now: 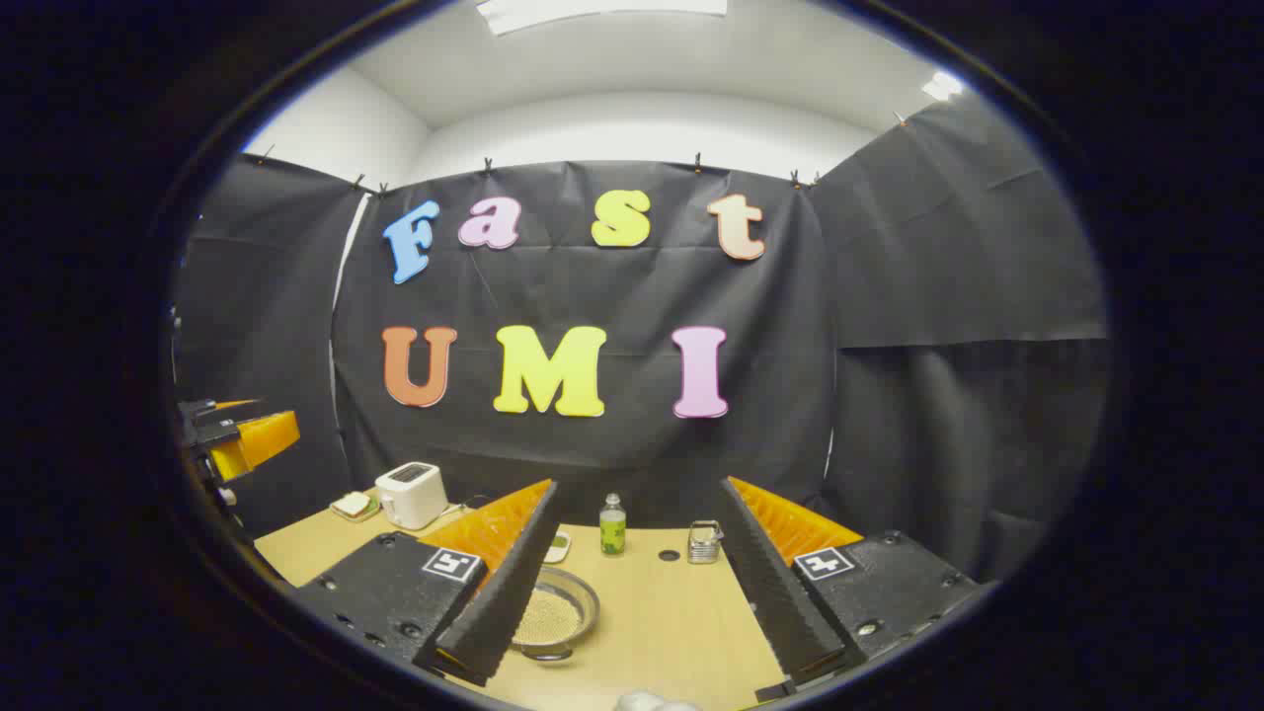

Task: First push the handle of the pot to place it horizontally, then grasp the pot with both hands and set it on the induction cooktop.

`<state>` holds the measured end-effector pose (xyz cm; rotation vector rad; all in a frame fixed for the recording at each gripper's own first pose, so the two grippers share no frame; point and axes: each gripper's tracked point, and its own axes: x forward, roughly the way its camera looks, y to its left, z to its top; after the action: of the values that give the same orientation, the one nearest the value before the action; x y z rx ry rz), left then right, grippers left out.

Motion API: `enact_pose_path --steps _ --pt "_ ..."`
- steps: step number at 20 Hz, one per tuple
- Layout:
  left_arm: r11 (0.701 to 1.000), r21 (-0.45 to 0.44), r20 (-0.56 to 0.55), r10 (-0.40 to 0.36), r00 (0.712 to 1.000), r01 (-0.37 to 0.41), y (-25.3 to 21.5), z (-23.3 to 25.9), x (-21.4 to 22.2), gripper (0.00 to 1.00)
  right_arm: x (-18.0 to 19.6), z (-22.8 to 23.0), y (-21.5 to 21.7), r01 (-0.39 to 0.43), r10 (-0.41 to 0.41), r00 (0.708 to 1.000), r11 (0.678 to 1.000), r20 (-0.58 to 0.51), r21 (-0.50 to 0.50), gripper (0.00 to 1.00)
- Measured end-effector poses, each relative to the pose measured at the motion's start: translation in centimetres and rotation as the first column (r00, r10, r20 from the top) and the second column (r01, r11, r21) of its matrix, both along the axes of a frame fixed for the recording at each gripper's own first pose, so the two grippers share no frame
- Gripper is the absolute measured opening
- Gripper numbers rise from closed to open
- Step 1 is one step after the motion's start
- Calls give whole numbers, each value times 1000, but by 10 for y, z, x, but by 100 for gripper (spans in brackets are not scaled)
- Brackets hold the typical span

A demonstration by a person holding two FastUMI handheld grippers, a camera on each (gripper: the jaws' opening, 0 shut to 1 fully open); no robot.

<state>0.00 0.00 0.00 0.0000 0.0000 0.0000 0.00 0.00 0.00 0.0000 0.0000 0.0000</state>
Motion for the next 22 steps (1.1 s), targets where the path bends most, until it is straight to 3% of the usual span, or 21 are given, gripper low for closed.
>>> enact_pose_path --steps 22 --pt "1000 10 -14 0 1000 0 6 0 -14 95 -9 0 10 -3 3 1000 1000 16 -14 96"
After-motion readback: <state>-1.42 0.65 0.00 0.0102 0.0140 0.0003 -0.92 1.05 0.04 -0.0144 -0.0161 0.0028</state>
